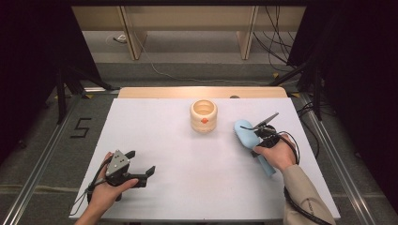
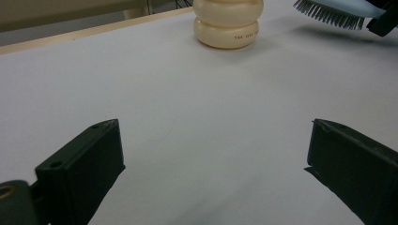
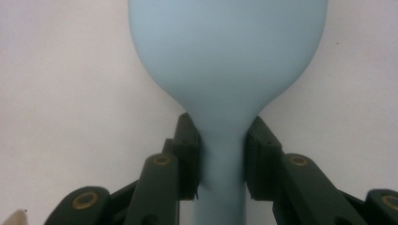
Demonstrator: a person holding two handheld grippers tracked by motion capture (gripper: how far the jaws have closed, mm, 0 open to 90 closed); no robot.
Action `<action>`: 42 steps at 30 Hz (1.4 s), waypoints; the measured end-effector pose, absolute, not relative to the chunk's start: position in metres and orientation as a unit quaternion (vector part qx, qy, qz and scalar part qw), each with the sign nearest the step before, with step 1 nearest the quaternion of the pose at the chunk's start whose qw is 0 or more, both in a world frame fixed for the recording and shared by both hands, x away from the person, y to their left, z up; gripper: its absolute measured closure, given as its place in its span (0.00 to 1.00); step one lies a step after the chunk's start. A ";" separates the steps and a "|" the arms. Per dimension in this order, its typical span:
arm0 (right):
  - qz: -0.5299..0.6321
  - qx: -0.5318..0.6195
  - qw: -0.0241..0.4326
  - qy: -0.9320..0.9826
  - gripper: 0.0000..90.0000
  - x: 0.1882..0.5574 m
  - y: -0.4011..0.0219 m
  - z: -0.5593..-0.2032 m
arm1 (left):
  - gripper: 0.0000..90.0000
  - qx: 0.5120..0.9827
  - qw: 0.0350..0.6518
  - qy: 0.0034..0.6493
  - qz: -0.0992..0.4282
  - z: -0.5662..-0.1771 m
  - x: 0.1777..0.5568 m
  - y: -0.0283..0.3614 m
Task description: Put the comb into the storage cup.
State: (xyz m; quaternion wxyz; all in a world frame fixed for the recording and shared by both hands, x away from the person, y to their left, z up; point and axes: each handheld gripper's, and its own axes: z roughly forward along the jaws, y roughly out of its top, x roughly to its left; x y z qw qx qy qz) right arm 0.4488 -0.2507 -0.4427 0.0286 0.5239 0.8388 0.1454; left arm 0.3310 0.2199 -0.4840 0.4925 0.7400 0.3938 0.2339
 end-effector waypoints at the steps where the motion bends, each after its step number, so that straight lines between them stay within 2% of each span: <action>1: 0.148 0.526 0.031 0.837 0.78 0.448 -0.251 -0.442 | 0.04 0.740 0.493 0.394 0.234 -0.484 0.331 0.220; 42: 0.228 0.528 0.094 0.813 0.78 0.440 -0.253 -0.420 | 0.04 0.740 0.493 0.395 0.233 -0.484 0.331 0.220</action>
